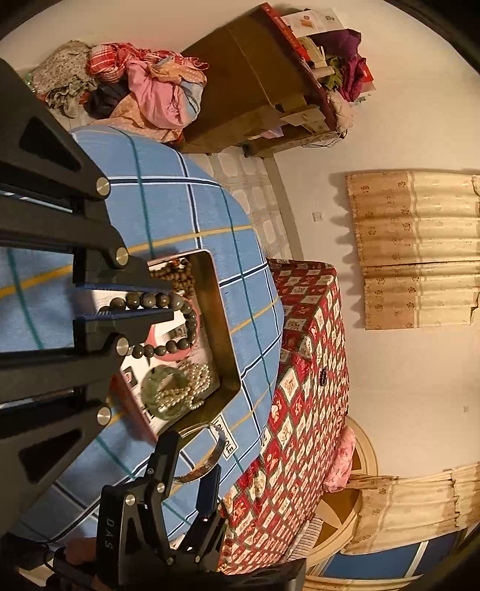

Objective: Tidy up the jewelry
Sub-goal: 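Carry the grey beads and silver bangle over the pink tin with both tools, then open both tools to drop the grey beads and silver bangle into the tin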

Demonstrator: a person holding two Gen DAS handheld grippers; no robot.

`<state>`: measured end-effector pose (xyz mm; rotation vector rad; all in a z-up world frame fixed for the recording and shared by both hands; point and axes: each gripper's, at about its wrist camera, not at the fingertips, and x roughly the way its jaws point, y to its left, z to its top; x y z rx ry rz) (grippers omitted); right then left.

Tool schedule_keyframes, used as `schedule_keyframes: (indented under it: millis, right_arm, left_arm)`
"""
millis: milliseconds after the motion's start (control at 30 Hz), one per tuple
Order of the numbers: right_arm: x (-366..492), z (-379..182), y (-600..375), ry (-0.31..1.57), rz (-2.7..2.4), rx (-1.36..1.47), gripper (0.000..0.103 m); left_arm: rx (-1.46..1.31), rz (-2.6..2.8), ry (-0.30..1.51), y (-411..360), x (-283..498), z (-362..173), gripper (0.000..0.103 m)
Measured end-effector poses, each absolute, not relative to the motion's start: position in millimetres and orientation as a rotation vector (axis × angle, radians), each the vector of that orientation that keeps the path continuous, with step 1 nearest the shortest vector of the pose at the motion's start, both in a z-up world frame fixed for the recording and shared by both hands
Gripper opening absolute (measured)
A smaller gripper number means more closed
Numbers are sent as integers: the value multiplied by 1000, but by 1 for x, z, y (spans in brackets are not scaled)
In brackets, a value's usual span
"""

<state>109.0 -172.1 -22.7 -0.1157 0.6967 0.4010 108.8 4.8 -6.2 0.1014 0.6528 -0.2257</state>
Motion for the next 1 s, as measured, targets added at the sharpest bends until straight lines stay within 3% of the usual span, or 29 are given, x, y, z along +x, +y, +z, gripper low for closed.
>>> schedule_keyframes:
  millis: [1000]
  right_arm:
    - [163, -46, -156, 773, 387, -125, 70]
  left_arm:
    - [125, -208, 741, -1, 152, -36, 8]
